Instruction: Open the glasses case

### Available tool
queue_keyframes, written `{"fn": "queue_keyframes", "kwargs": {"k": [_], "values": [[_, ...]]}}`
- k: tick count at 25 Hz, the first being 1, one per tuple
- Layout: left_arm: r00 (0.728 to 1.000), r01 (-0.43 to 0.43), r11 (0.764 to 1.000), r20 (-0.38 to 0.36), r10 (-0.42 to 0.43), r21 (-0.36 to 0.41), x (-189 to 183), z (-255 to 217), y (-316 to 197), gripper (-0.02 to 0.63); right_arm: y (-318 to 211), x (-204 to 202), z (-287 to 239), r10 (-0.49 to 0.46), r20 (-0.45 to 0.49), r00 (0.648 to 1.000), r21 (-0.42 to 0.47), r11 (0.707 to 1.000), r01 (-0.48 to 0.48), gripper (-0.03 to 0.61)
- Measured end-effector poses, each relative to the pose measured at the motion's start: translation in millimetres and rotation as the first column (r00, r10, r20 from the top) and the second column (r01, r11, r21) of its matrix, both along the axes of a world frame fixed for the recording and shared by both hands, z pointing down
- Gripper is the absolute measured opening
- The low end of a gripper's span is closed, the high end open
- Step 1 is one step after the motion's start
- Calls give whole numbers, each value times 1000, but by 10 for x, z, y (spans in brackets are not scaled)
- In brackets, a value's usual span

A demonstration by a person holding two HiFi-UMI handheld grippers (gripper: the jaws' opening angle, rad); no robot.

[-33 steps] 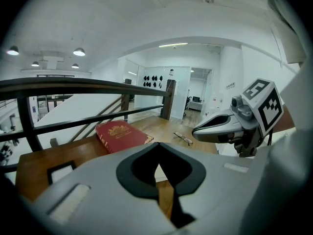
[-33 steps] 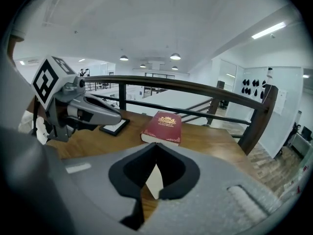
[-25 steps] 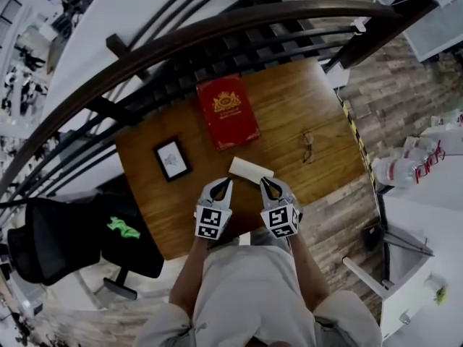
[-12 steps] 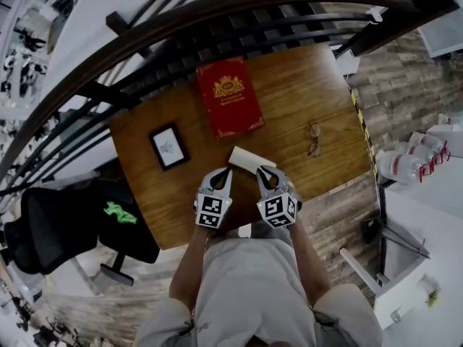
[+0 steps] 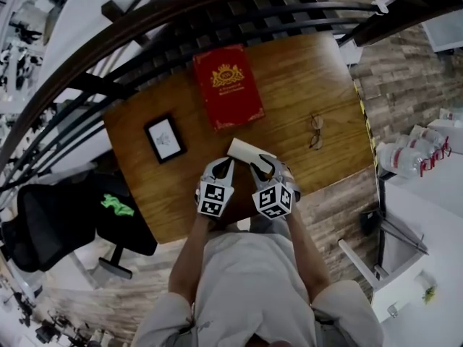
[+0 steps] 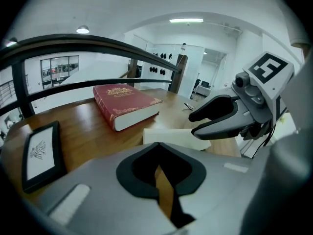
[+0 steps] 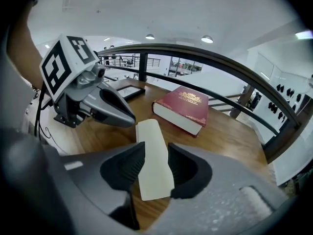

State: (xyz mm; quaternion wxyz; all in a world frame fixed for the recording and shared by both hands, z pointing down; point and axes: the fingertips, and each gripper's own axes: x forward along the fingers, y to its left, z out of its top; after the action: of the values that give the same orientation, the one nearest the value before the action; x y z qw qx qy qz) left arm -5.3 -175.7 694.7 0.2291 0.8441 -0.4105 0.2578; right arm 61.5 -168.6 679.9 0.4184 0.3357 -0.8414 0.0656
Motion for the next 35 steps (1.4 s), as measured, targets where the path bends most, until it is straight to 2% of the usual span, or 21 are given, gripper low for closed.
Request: {"fn": "queue_keyframes", "kwargs": {"k": [15, 21, 35], "values": [[999, -26, 998, 27, 28, -59, 78, 255, 110, 20, 59, 37, 346, -66, -90, 994, -58, 996, 61, 299], [1000, -11, 998, 24, 13, -65, 127, 303, 151, 20, 60, 57, 470, -72, -116, 991, -64, 996, 65, 304], [999, 43, 997, 35, -41, -57, 176, 304, 69, 20, 49, 63, 493, -92, -112, 989, -75, 994, 84, 291]]}}
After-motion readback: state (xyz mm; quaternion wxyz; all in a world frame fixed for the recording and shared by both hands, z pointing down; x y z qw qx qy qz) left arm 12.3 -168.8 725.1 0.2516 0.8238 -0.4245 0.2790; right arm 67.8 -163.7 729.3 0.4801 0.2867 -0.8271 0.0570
